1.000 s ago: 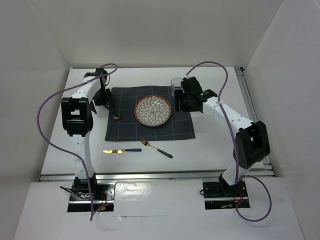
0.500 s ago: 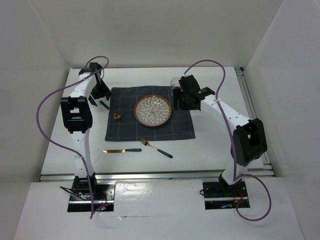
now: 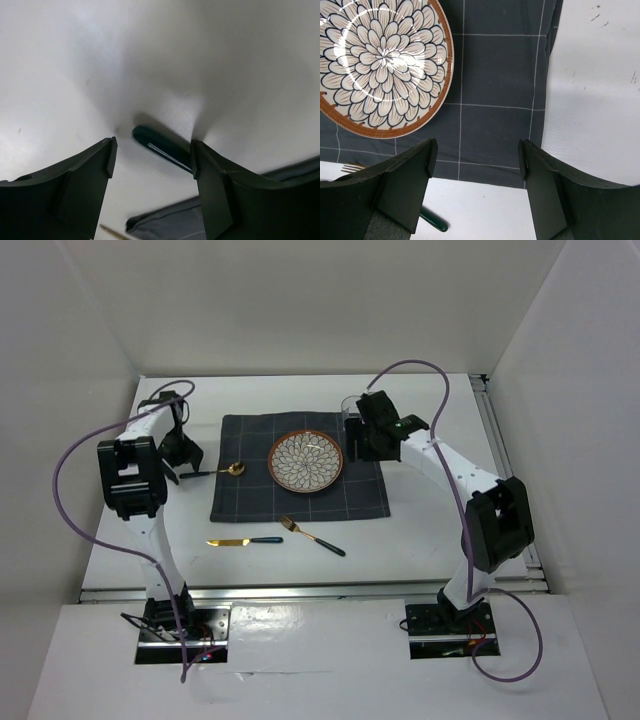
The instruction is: Set the dinner table for one person
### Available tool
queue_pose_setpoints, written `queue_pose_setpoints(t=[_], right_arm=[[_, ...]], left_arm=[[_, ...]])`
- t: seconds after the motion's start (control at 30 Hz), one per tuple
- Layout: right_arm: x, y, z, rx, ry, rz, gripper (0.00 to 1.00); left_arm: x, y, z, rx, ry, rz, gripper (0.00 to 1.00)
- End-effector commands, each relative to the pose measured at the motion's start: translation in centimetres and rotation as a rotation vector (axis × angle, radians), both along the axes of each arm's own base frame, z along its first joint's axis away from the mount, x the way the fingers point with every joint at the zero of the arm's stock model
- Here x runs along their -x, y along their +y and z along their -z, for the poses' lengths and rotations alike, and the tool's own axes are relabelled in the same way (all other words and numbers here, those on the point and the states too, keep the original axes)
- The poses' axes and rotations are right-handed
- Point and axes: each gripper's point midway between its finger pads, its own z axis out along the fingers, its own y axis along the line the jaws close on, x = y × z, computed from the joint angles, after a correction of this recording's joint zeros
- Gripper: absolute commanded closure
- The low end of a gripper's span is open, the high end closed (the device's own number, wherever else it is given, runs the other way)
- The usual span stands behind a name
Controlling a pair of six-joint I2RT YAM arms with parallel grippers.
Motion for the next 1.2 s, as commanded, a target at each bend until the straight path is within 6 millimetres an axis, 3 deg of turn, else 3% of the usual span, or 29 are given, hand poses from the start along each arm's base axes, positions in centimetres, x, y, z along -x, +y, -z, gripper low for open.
queue_pose_setpoints(t=[0.0,0.07,0.1,0.23,0.4,0.5,0.6,0.77,1.17], right_arm=[[0.2,0.3,-2.2,-0.014,-0.056,-0.008,0.23],[0.2,0.3,-2.4,-0.02,-0.066,-0.008,0.23],[0.2,0.3,-2.4,-0.02,-0.066,-0.008,0.23],[0.5,0.6,-2.8,-0.025,-0.076,-0.017,0.23],[0.7,1.3,-3.3,-0.047,-0.085,-0.038,0.23],[0.7,1.3,-3.7,-0.051,-0.093,-0.038,0.23],[0.9,1.7,-3.7,-0.057,-0.091,-0.04,0.23],[0.9,2.1,-4.0,-0.062,-0.099,-0.049,0.23],[1.0,1.7,-4.2,-0.051,-0.097,-0.029,0.23]], left_arm=[[5.8,-0.4,-0.1,-0.01,0.112,-0.021,0.23],[7.1,-1.1,-1.1,0.012,0.085,-0.019,0.23],[9.0,-1.4,-0.7,0.019,0.125,-0.019,0.23],[10.4,-1.9,-3.2,0.027,0.066,-0.007,0.18],[9.3,-3.6,-6.9,0.037,-0.061,0.11,0.08],[9.1,-4.7,-7.4,0.027,-0.079,0.195,0.06],[8.9,-5.8,-6.4,0.034,-0.065,0.291,0.06],[9.7,-6.3,-3.1,0.024,0.05,0.36,0.08],[9.3,-5.1,0.4,-0.011,0.151,0.293,0.16]])
